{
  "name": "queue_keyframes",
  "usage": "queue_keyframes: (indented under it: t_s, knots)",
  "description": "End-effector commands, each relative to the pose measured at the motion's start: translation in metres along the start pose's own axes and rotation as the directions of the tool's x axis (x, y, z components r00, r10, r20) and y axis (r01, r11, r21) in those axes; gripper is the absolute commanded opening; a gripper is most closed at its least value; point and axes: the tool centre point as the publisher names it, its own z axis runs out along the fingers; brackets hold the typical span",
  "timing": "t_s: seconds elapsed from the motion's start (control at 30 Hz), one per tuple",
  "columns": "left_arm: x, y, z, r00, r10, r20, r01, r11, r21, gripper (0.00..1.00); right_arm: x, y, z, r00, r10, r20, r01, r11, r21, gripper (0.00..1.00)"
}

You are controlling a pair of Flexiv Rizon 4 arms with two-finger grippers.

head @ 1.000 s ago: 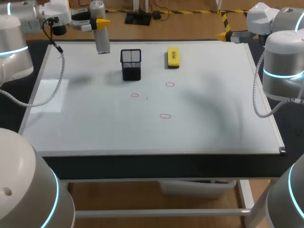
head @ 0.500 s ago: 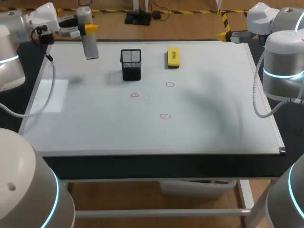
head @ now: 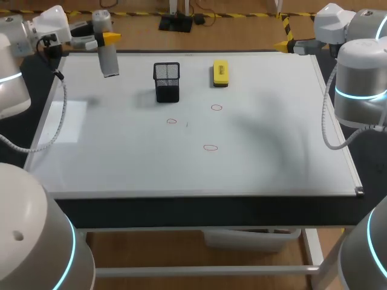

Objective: Pick up the inspection probe, press it on each red-marked spot on the whiteboard one by one, put down the probe, pick up the eraser, and wipe off all the red marks.

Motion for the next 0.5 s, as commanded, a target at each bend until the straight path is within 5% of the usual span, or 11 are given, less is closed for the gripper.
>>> queue_keyframes:
  t_s: [0.03,0.5]
  knots:
    - [0.0024,-0.0020,-0.0009,1.000,0.002,0.006,-0.002,1.000,0.000,0.00,-0.0003,0.0001,0.0001,1.000,0.000,-0.001,0.000,1.000,0.001,1.00]
    - [0.0024,-0.0020,-0.0009,1.000,0.002,0.006,-0.002,1.000,0.000,0.00,-0.0039,-0.0071,-0.0036,1.000,0.015,0.014,-0.015,1.000,0.015,1.00]
